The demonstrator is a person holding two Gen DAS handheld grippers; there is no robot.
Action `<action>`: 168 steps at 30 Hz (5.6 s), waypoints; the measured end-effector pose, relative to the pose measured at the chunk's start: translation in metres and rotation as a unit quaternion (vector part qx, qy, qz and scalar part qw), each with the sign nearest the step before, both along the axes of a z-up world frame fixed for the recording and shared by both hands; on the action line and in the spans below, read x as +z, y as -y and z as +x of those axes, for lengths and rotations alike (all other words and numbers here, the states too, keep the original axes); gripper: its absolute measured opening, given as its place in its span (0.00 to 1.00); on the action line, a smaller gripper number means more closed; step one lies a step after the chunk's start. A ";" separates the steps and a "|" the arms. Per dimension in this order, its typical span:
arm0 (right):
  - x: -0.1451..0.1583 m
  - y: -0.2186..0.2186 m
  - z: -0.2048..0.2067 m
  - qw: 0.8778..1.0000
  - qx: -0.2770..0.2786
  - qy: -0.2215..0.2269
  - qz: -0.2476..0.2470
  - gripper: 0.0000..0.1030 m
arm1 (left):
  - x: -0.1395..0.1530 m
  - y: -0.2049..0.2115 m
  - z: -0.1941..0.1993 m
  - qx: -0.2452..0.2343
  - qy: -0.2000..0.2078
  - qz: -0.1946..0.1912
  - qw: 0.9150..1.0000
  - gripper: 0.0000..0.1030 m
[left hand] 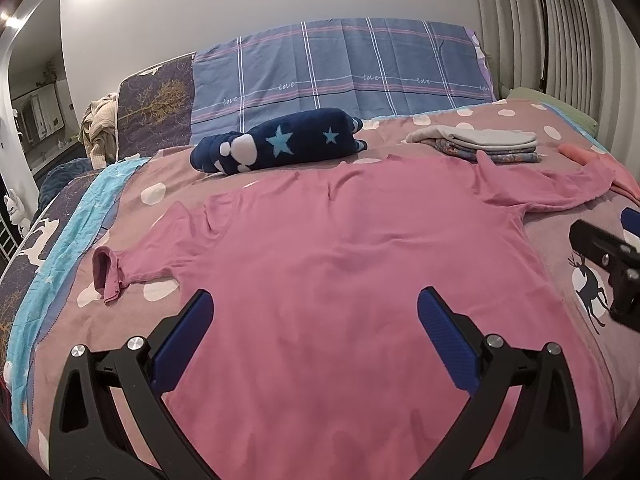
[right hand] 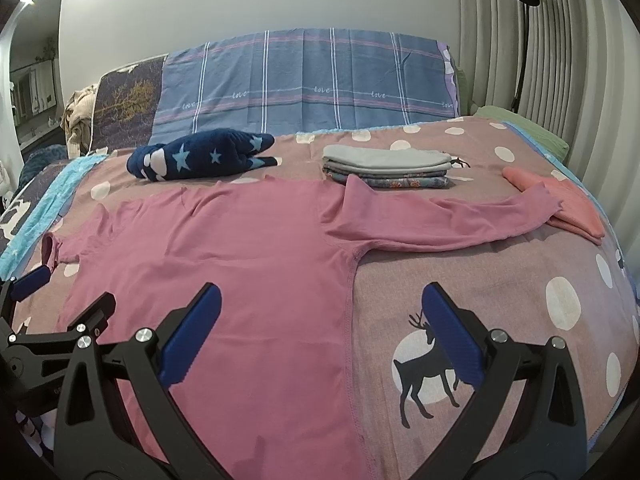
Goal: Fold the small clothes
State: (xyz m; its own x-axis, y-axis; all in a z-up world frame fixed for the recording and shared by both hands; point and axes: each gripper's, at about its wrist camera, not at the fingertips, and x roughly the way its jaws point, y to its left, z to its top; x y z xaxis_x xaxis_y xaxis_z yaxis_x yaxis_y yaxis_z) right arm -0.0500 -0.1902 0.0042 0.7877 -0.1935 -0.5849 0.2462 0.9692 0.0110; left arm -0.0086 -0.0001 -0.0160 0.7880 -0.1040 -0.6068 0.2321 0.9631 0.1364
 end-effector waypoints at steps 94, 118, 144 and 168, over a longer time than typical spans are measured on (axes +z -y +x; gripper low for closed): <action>-0.038 0.006 0.022 0.995 0.032 -0.082 0.037 0.68 | -0.068 -0.292 0.212 0.279 -0.205 -0.137 0.928 0.04; -0.024 0.008 0.049 0.995 0.068 -0.065 0.023 0.70 | 0.046 -0.073 0.123 -0.081 -0.135 -0.309 0.938 0.51; -0.031 -0.042 0.243 0.911 0.198 -0.111 0.344 0.00 | -0.042 -0.162 0.123 0.104 -0.078 -0.033 0.991 0.73; -0.088 -0.052 0.252 0.911 0.201 -0.178 0.313 0.04 | -0.066 -0.175 0.147 0.135 -0.132 -0.079 0.979 0.84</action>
State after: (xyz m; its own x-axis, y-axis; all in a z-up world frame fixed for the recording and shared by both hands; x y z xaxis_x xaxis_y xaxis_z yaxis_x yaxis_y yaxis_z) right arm 0.2022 -0.1386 -0.0838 0.4593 0.5282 -0.7142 -0.0310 0.8130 0.5814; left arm 0.1388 0.1746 -0.0823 0.6173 -0.0221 -0.7865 -0.0277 0.9984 -0.0498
